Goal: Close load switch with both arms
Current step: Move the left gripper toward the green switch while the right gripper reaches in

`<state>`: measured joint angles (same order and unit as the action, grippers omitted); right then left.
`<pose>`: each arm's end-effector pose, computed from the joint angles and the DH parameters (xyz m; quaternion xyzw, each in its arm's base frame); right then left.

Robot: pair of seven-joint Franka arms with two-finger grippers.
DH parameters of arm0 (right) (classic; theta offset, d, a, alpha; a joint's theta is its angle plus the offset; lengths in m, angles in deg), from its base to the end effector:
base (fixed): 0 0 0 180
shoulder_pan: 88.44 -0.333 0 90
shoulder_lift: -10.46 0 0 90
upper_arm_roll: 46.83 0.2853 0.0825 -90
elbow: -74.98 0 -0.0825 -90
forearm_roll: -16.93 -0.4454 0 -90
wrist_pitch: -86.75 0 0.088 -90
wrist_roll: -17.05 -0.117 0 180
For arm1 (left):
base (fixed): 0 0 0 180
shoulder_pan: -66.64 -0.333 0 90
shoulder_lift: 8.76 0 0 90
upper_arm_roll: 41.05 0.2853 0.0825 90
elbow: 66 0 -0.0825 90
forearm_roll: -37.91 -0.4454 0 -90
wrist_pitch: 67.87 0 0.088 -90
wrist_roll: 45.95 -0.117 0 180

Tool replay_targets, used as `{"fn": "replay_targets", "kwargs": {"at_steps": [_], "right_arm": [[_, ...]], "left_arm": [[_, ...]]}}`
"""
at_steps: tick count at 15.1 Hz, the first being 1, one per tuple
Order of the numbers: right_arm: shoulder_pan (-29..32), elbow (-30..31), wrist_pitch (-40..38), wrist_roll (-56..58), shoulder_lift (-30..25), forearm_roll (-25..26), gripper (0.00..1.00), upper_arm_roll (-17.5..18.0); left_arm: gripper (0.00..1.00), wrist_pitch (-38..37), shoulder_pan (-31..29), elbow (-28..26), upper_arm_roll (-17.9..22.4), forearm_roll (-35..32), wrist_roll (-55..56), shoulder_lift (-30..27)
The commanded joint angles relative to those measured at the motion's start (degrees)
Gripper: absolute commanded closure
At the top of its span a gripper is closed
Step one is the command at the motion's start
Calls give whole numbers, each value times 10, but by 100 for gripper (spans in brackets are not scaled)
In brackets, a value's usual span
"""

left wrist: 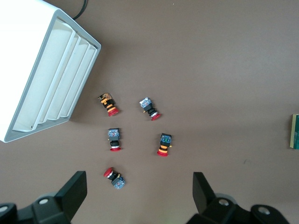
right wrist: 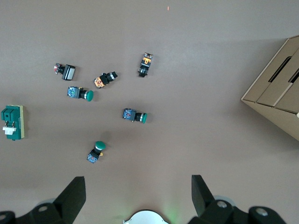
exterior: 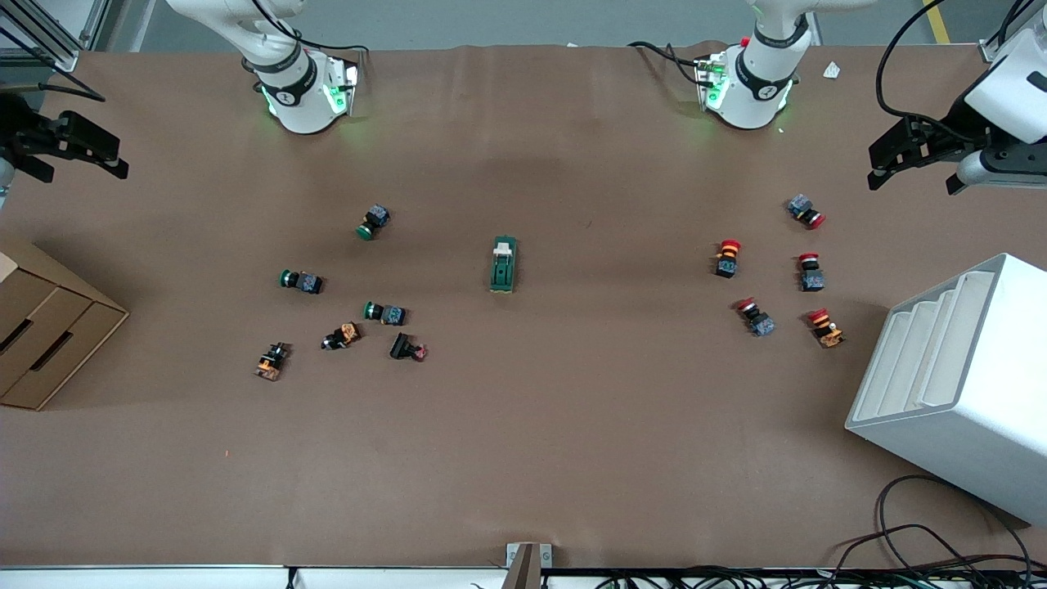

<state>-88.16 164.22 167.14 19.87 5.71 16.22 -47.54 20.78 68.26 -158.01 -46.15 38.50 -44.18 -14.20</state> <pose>0.5734 -0.0086 0.6261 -0.9992 -0.0168 0.0355 0.0078 0.5826 -0.0721 0.6199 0.9989 -0.0433 0.0178 0.0023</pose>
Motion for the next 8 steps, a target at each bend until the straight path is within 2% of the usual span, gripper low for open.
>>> {"fn": "replay_targets", "kwargs": {"at_steps": [1,8], "right_arm": [[-1,20,3,2,-19,2,0,-2],[1,20,5,-2,-18,-5,0,-3]], "left_arm": [[0,-4,0,9,-1,-16,-6,2],[0,1,8,25,-7,-27,-5,16]]}}
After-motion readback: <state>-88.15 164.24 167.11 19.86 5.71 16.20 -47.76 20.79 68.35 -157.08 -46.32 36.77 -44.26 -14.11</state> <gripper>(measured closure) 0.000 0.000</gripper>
